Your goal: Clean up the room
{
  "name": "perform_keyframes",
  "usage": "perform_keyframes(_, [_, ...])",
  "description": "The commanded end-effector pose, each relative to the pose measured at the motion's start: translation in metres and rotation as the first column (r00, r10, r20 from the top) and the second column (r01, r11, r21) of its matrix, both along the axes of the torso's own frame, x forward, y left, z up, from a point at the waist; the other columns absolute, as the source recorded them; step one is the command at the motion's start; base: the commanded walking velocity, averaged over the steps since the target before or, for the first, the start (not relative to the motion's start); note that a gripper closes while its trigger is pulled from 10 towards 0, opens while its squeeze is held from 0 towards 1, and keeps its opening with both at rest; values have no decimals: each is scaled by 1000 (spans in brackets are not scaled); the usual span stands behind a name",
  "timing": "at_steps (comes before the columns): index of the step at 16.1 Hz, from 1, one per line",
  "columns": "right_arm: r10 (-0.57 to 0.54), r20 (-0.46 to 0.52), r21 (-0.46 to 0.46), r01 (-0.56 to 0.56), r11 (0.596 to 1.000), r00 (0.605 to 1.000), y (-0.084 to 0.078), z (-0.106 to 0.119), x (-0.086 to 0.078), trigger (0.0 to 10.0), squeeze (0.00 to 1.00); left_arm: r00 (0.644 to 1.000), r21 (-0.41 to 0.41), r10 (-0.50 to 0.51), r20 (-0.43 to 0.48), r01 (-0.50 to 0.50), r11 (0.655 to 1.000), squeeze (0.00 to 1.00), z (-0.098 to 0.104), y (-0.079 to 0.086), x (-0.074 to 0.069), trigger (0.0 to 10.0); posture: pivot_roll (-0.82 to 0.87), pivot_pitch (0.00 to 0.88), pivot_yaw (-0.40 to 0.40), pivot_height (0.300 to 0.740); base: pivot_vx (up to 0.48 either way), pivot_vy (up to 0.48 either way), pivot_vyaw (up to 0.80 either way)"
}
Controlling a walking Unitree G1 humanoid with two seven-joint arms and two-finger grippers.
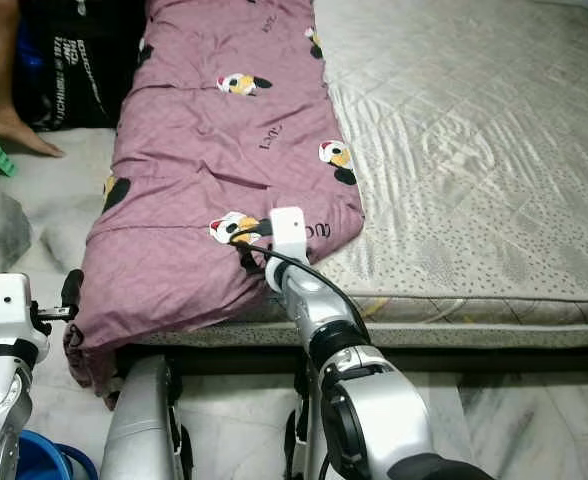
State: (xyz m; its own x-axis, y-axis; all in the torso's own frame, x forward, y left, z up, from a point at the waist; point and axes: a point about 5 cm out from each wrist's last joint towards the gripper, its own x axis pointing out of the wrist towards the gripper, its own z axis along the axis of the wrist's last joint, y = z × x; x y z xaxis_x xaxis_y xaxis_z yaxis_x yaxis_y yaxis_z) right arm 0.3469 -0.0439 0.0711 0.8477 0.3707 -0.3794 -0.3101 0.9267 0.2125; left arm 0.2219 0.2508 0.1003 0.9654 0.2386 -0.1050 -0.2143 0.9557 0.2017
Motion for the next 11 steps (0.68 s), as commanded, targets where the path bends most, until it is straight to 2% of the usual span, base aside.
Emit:
perform_keyframes(1, [-12,-48,14,12,1000,999,7,-4,-3,10000,0,1000,-5,5,4,-5,1000,0,2,-1,-1,10000,173,183,-101,566,0,0,0])
perform_keyframes(2, [-78,-88,-54,74,996,993,-1,-13,-6,10000,0,1000,-9,2,2,-2,1000,0,2,-2,0,10000,172,186,-102,566,0,0,0])
perform_keyframes(4, [-168,-160,-82,157,984,973,-12,-24,-9,10000,0,1000,-14,-3,2,3,1000,0,2,-4,1,10000,171,188,-102,566,0,0,0])
perform_keyframes(9, [-315,-182,-172,285,943,932,-48,-32,-9,10000,0,1000,-36,8,-6,-9,999,0,1,-3,4,10000,156,190,-104,566,0,0,0])
perform_keyframes(11, [-422,-190,-205,385,900,886,-79,-35,-8,10000,0,1000,-41,6,-8,-6,999,0,0,-5,4,10000,150,191,-106,566,0,0,0])
